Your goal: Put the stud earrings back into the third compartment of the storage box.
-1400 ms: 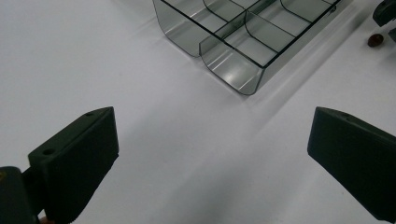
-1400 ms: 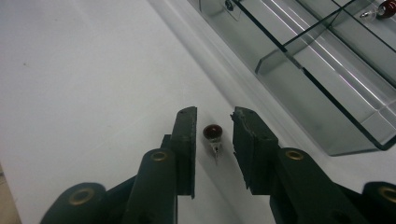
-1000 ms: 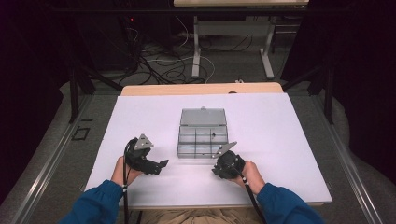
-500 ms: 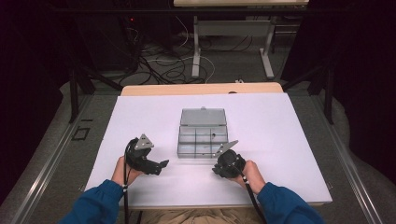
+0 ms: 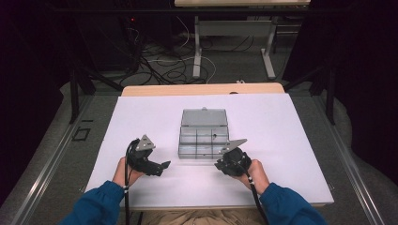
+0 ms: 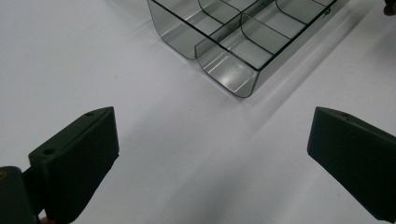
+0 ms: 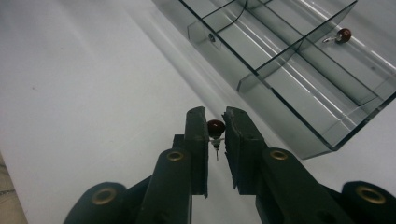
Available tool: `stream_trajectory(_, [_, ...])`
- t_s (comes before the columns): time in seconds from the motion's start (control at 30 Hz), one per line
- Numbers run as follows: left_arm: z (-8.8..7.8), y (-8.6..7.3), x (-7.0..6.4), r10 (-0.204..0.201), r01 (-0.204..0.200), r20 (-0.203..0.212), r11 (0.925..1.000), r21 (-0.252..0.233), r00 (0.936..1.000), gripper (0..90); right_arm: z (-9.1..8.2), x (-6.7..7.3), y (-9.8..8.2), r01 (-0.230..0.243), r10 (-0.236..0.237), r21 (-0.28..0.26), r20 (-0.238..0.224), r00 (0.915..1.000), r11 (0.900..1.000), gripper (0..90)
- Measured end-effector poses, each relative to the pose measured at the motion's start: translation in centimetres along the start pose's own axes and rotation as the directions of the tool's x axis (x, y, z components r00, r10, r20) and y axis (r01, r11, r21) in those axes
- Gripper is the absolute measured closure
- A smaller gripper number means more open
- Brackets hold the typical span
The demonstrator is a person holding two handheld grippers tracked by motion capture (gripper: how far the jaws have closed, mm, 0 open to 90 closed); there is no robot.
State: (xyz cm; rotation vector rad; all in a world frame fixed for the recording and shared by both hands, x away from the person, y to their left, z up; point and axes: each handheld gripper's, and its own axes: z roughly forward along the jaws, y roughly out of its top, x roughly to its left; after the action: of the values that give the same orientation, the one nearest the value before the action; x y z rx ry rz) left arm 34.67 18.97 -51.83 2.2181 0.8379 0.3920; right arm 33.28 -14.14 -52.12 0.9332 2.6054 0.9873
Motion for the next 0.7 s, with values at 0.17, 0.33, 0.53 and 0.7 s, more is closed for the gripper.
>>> stream_trajectory(0.17, [0.1,0.1,0.1,-0.012,0.012,-0.001,0.9999,0.009,0.9999,2.5,-0.4,0.0,0.1,-0.002,0.002,-0.025,0.013,0.9999,1.0,79.7])
stream_trajectory(0.33, [0.0,0.1,0.0,-0.003,0.003,-0.006,1.0,-0.004,1.0,2.4,-0.7,-0.2,0.2,-0.015,0.015,-0.048,0.018,0.9997,0.999,79.7])
stream_trajectory(0.53, [0.0,0.2,0.0,0.003,-0.003,0.001,1.0,0.001,1.0,2.5,-0.8,-0.3,0.4,-0.015,0.017,-0.066,0.021,0.9996,0.998,79.7])
stream_trajectory(0.7, [0.3,0.2,0.0,0.002,-0.002,0.001,1.0,0.001,1.0,2.4,-1.1,-0.4,0.3,-0.022,0.024,-0.08,0.026,0.9994,0.997,79.7])
